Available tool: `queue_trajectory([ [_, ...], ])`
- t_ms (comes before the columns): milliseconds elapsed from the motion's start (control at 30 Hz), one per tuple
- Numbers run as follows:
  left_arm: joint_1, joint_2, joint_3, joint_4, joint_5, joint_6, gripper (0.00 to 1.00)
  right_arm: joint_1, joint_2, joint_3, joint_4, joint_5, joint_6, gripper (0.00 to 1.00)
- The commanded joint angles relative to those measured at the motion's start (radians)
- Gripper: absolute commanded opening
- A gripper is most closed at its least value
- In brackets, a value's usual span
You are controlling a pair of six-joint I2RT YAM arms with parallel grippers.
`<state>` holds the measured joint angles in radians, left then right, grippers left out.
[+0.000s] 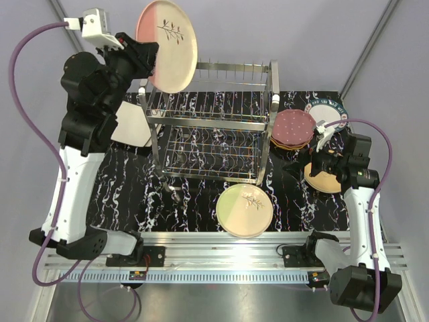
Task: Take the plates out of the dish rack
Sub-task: Grab a plate with the left arm, then pass the plate from the left arm to the right
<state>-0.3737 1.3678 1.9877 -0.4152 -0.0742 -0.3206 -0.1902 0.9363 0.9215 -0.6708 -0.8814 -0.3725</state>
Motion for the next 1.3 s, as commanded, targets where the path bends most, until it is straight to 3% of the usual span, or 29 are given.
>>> queue_trajectory([
  [0,0.002,-0.110,0.040,0.214,0.157,-0.175,0.00,-0.002,-0.016,0.002,0.013,-0.007,-0.025,1.00],
  [167,0.004,-0.180,-0.078,0.272,0.252,-0.322,0.00,-0.002,-0.027,0.002,0.014,-0.013,-0.031,1.00],
  [333,0.002,-0.254,-0.208,0.354,0.401,-0.510,0.00,-0.002,-0.044,0.016,-0.038,-0.161,-0.074,1.00],
  [500,0.004,-0.314,-0.380,0.412,0.545,-0.643,0.00,-0.002,-0.027,0.089,-0.219,-0.330,-0.201,1.00],
  [667,-0.007,-0.364,-0.607,0.613,0.674,-0.807,0.00,-0.002,-0.004,0.213,-0.401,-0.375,-0.272,1.00],
  [833,-0.057,-0.401,-0.716,0.624,0.680,-0.776,0.00,0.000,0.010,0.278,-0.495,-0.462,-0.252,1.00],
  [1033,-0.145,-0.415,-0.797,0.624,0.680,-0.759,0.00,0.000,0.061,0.301,-0.463,-0.643,-0.070,1.00],
  [1267,-0.260,-0.418,-0.845,0.624,0.637,-0.727,0.00,0.000,0.117,0.313,-0.403,-0.718,0.109,1.00],
])
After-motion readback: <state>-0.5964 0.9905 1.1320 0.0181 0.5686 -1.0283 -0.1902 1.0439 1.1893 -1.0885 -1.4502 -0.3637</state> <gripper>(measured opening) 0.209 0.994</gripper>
